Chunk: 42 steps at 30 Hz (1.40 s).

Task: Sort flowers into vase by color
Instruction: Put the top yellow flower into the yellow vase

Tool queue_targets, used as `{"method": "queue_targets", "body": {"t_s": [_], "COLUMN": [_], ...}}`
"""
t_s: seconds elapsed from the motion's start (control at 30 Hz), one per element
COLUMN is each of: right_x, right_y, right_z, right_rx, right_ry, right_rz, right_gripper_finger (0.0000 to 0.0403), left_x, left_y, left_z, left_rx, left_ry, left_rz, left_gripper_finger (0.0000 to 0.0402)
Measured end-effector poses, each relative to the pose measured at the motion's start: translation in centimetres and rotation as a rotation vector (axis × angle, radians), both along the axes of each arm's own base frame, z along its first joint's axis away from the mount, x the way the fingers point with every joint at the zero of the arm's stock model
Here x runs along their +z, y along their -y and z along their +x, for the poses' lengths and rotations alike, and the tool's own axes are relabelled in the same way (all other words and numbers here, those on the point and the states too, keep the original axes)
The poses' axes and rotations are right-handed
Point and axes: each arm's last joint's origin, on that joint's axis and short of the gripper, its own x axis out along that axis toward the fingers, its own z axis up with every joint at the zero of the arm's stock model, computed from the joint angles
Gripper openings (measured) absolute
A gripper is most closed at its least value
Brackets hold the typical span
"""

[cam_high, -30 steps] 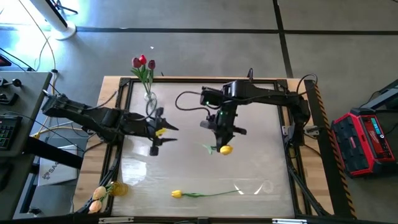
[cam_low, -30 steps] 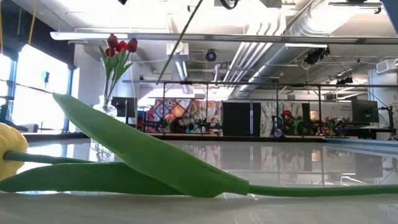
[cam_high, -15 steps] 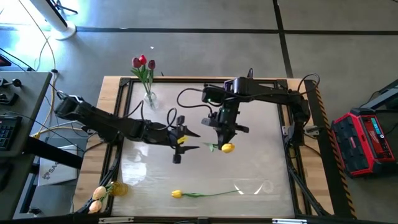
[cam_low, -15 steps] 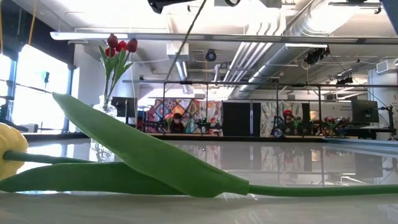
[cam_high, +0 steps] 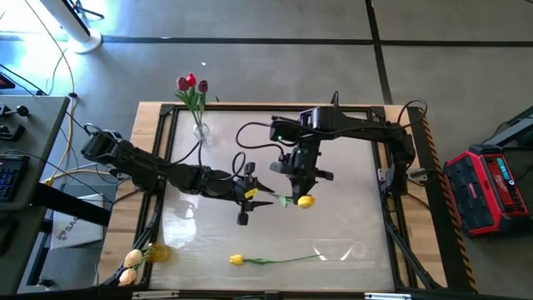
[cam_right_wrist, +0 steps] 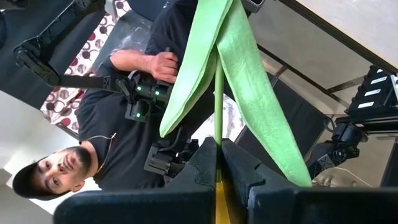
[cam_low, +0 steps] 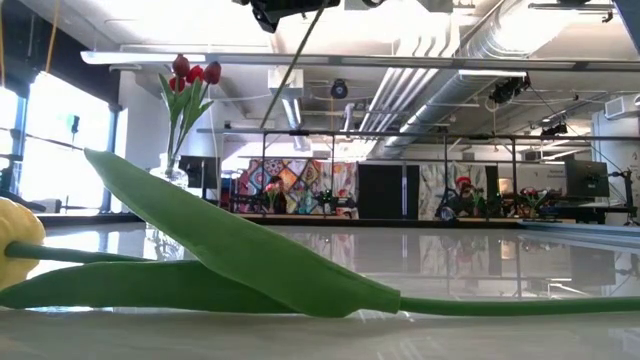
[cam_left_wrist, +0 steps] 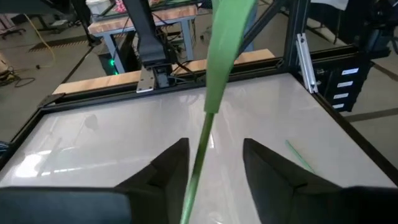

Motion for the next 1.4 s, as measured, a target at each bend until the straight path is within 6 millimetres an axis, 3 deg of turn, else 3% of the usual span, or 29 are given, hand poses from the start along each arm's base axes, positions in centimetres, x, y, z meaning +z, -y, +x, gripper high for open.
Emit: {"method": "queue_targets", "body": {"t_s": [0.3,0.63,0.93,1.17,1.4], "right_x": [0.1,0.4,5.8,8.2,11.6], "right_y": [-0.8,-0.4,0.4,-1.0,-2.1], "right_z": [0.5,1.0,-0.8,-3.5,-6.7], "right_rx": [0.016,0.027,0.034,0.131,0.092], "right_ry": [0.059,0.232,0.552,0.79,0.97], "right_rz": [-0.029,-0.145,-0.403,-0.586,-0.931], "right_gripper_finger": [0.0,0.0016,0.0102,0.0178,0.0194], "left_x": [-0.4,-0.8,0.9,4.0,6.4], "left_y": [0.2,0.1,0.1,-0.4,-1.0], "left_z": [0.2,-0.2,-1.1,-2.9,-4.7], "left_rx": [-0.039,-0.044,-0.097,-0.108,-0.11], "left_ry": [-0.017,-0.078,-0.044,0.072,0.167], "left_rz": [-0.008,-0.048,-0.127,-0.146,-0.168], "left_gripper_finger": [0.0013,0.0001,0.0001,0.0,0.0]}}
